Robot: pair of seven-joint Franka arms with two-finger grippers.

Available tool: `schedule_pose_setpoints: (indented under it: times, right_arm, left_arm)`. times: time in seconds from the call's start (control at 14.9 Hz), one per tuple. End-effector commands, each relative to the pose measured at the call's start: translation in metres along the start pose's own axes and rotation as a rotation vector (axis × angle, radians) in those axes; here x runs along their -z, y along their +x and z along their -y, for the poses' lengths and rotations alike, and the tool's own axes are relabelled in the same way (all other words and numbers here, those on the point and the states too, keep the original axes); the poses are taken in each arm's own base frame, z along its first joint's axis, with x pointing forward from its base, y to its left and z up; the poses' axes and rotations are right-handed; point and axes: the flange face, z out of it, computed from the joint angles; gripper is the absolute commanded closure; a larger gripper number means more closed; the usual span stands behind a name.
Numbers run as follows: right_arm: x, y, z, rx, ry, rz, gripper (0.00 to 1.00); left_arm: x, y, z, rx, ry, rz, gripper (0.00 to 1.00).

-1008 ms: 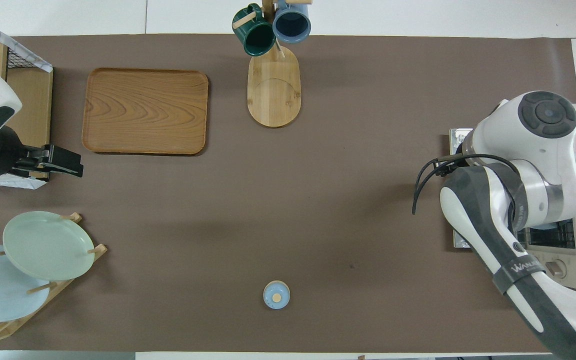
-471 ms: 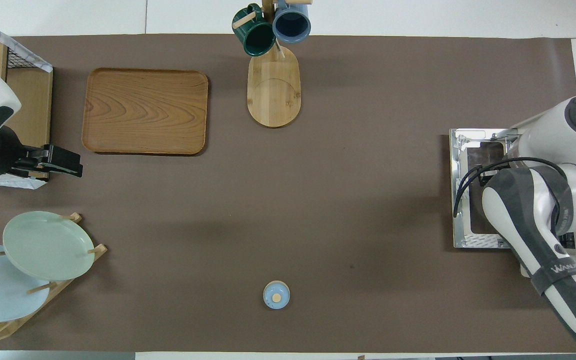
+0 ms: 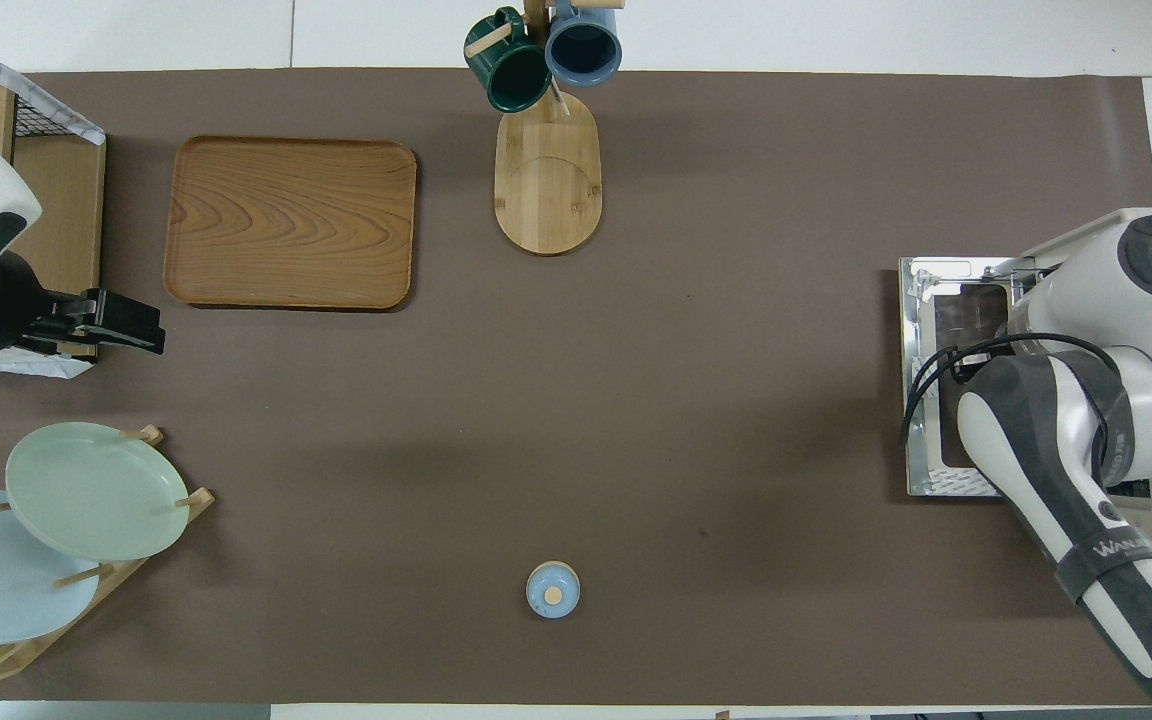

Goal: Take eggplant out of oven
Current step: 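Pull the plate with eggplant out and lower it onto the table center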

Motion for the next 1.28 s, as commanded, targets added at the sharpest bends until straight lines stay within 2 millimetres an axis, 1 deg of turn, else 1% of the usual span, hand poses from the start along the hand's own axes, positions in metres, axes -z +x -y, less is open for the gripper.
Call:
schedule_pose_setpoints:
  times: [0.0, 0.07, 0.27, 0.34, 0.4, 0.54, 0.67, 0.74, 0.87, 1.01, 1.08, 1.14, 1.21]
  right_arm:
    - [-0.001, -0.011, -0.008, 0.038, -0.056, -0.018, 1.00]
    - [0.001, -0.011, -0.006, 0.070, -0.077, -0.016, 1.00]
    - [0.006, -0.009, -0.001, 0.095, -0.093, -0.003, 1.00]
    - [0.017, -0.004, 0.009, 0.112, -0.100, -0.008, 1.00]
    - [0.032, 0.001, 0.033, 0.148, -0.111, -0.015, 1.00]
    - [0.060, 0.013, 0.073, 0.192, -0.107, -0.038, 1.00]
    - [0.079, 0.013, 0.123, 0.200, -0.075, -0.061, 1.00]
    - [0.086, 0.012, 0.140, 0.181, -0.076, -0.070, 1.00]
    - [0.104, 0.002, 0.193, 0.186, -0.082, -0.101, 1.00]
    - [0.122, -0.003, 0.243, 0.151, -0.066, -0.106, 1.00]
    - [0.129, -0.001, 0.268, 0.118, -0.031, -0.097, 1.00]
    - [0.131, 0.005, 0.296, 0.091, -0.024, -0.085, 1.00]
    - [0.136, 0.011, 0.331, 0.069, -0.027, -0.084, 1.00]
  left_arm:
    - [0.004, -0.005, 0.002, -0.002, 0.017, -0.010, 0.00]
    - [0.005, -0.005, 0.003, -0.001, 0.016, -0.011, 0.00]
    - [0.006, -0.005, 0.004, 0.000, 0.016, -0.013, 0.00]
    - [0.005, -0.005, 0.004, 0.002, 0.016, -0.011, 0.00]
    - [0.005, -0.005, 0.005, 0.004, 0.016, -0.010, 0.00]
    - [0.004, -0.005, 0.004, 0.002, 0.016, -0.010, 0.00]
    - [0.006, -0.004, 0.006, 0.005, 0.014, -0.014, 0.00]
    - [0.006, -0.004, 0.006, 0.005, 0.013, -0.013, 0.00]
    - [0.007, -0.003, 0.006, 0.005, 0.013, -0.016, 0.00]
    - [0.008, -0.002, 0.006, 0.005, 0.012, -0.021, 0.00]
    - [0.008, -0.002, 0.007, 0.006, 0.012, -0.022, 0.00]
    - [0.009, -0.002, 0.008, 0.008, 0.014, -0.025, 0.00]
    - [0.009, -0.001, 0.008, 0.008, 0.013, -0.028, 0.00]
